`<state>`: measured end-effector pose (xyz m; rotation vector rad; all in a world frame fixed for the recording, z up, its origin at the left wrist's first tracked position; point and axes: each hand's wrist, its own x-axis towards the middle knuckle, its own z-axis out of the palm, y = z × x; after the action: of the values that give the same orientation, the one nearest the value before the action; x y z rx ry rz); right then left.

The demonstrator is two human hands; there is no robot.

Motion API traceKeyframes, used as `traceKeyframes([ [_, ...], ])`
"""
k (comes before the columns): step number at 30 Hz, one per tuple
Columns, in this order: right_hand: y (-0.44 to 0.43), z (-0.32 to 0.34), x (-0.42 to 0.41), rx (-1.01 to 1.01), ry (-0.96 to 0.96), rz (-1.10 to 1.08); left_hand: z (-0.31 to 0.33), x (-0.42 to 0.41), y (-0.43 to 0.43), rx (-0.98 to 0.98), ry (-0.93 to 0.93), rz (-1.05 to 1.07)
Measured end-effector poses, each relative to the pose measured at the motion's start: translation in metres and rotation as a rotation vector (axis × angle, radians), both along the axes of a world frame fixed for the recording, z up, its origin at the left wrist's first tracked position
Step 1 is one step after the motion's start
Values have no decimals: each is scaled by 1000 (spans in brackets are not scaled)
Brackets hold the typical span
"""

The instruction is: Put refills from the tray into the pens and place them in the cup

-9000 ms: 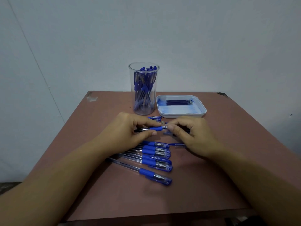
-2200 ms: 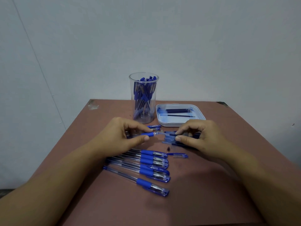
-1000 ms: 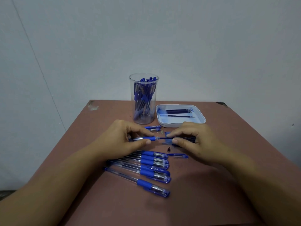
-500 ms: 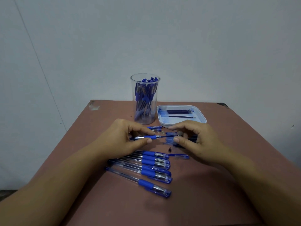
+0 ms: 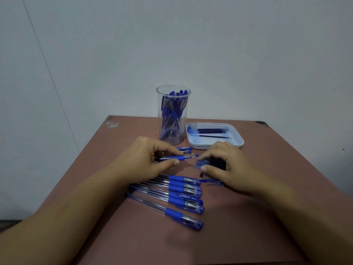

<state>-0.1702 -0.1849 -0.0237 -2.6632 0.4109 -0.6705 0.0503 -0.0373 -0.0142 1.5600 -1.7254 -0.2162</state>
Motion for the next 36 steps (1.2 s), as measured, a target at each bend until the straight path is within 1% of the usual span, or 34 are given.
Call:
traceKeyframes([
  [4, -1, -1, 2, -12, 136, 16, 0, 1, 0, -1, -22, 6],
  [8, 3, 3, 5, -19, 183, 17, 0, 3, 1, -5, -15, 14],
  [10, 5, 4, 5, 41, 107, 10, 0, 3, 0, -4, -14, 21],
  [14, 13, 9, 3, 160, -169, -35, -1, 3, -1, -3, -14, 25],
  [16, 18, 11, 3, 206, -229, -31, -1, 2, -1, -2, -12, 19],
  [21, 25, 9, 6, 215, -246, 8, -2, 1, -1, -31, -24, 4],
  [26, 26, 10, 7, 204, -275, -20, -2, 0, -1, -47, -19, 14],
  [32, 28, 6, 10, 187, -216, 57, -1, -9, 1, -20, -23, -40],
  [36, 28, 5, 10, 177, -219, 71, 0, -12, 2, -22, -26, -50],
])
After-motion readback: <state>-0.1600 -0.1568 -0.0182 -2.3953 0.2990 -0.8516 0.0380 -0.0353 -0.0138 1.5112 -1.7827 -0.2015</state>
